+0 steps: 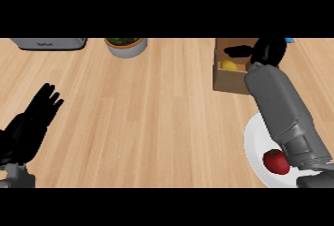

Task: Pick the lemon from the plate and place it in the cardboard box

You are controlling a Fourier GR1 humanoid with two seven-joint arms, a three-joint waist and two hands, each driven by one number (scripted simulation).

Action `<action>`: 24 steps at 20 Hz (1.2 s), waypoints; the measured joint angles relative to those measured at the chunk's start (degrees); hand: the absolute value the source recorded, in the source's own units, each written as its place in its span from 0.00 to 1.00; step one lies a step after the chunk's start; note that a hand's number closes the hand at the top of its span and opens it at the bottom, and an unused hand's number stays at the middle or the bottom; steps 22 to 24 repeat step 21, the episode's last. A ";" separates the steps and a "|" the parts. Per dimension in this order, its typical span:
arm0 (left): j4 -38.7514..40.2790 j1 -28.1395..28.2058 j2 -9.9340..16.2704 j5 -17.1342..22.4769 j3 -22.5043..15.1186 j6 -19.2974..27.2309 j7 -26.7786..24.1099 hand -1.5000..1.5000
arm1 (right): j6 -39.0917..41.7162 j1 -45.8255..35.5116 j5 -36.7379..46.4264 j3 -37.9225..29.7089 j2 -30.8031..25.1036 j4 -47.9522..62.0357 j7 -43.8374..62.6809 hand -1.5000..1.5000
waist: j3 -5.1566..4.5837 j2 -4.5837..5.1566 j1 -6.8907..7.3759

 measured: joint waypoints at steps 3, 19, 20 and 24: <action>-0.15 1.17 -0.24 0.14 0.16 -0.31 -0.64 0.50 | -1.87 2.71 -3.84 -2.37 -0.51 -5.21 -2.78 0.00 | -0.03 -0.14 -0.36; 0.01 1.25 -0.14 -0.15 0.98 -0.44 -0.87 0.50 | 10.86 32.46 -17.32 -4.10 -6.04 -47.13 -2.78 0.00 | -0.10 -0.22 -0.81; -0.76 1.52 -0.25 0.19 0.97 -0.50 -0.44 0.50 | 11.58 34.35 -17.96 -4.34 -6.36 -48.78 -3.15 0.00 | -0.10 -0.20 -0.73; -0.16 1.24 -0.12 0.19 1.15 -0.66 -0.63 0.50 | 12.17 35.79 -18.20 -4.23 -6.34 -50.53 -2.87 0.00 | -0.08 -0.17 -0.68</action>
